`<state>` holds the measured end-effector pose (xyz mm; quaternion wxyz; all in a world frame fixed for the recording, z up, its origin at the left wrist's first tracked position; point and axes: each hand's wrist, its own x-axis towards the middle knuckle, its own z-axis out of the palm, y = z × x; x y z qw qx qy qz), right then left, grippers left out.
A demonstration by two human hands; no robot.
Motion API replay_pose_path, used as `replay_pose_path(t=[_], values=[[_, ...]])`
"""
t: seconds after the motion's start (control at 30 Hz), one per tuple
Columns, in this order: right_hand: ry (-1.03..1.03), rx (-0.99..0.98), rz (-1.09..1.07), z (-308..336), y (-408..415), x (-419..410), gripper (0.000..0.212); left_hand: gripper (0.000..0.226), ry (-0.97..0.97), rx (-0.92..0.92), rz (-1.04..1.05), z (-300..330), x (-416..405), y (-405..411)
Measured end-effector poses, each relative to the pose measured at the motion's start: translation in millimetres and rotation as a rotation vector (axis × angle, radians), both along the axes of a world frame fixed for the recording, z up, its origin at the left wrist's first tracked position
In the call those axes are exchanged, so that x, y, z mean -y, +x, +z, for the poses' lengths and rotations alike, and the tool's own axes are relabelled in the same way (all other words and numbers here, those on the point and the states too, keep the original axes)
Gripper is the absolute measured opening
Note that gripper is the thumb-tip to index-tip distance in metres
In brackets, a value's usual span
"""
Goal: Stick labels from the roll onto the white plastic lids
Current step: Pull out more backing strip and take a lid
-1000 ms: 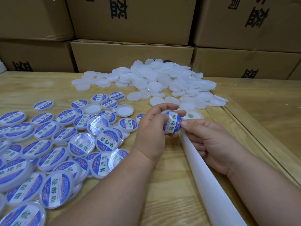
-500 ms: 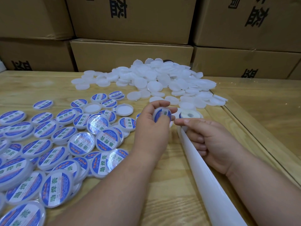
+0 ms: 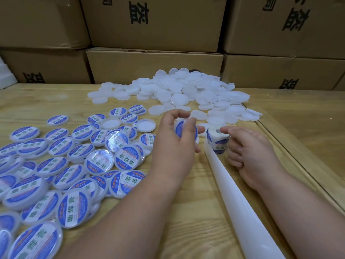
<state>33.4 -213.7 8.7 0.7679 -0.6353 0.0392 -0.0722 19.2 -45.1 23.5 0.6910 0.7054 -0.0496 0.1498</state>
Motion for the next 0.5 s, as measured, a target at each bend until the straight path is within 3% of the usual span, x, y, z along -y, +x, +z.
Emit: replay_pose_path(t=[0.1,0.27,0.4,0.5], values=[[-0.008,-0.001,-0.012,-1.6,2.0,1.1,0.023,0.035,0.087,-0.047,-0.022,3.8,0.4,-5.4],[-0.011,0.007,-0.001,-2.6,3.4,2.2,0.018,0.038,0.146,-0.112,0.055,25.6,-25.2,-5.9],[-0.013,0.007,0.011,-2.4,4.4,2.3,0.015,0.029,0.521,-0.026,0.22,43.4,-74.8,8.3],[-0.016,0.003,0.016,-3.0,6.1,1.7,0.015,0.045,0.831,-0.106,0.195,55.2,-117.7,16.0]])
